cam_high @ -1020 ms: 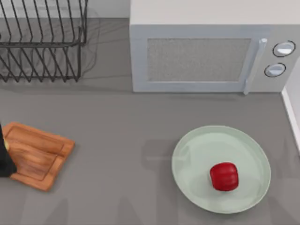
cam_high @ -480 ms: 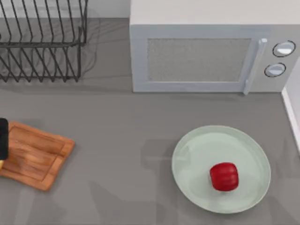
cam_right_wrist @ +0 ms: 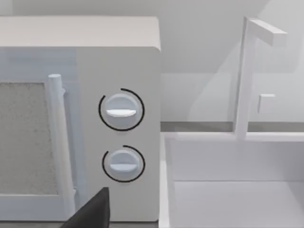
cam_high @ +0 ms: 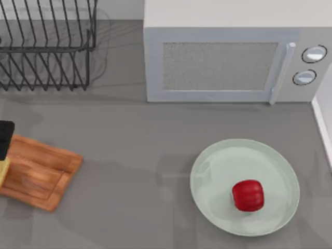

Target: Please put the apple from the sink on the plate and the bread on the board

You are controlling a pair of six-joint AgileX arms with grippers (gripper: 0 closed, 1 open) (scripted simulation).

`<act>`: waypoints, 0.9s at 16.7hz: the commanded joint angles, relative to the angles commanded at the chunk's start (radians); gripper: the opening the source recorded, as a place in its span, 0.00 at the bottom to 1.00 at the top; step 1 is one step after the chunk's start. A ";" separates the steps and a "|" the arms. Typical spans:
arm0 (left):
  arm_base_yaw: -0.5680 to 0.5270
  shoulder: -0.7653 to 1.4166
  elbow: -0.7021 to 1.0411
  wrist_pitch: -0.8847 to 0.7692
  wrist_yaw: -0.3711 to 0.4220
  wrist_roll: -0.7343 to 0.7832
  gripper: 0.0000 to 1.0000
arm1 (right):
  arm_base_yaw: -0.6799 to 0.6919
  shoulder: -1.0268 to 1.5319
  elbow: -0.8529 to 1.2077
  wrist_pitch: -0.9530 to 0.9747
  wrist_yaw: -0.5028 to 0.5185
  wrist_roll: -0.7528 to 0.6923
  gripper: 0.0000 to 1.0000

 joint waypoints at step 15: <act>0.017 0.246 0.116 -0.055 0.002 0.036 1.00 | 0.000 0.000 0.000 0.000 0.000 0.000 1.00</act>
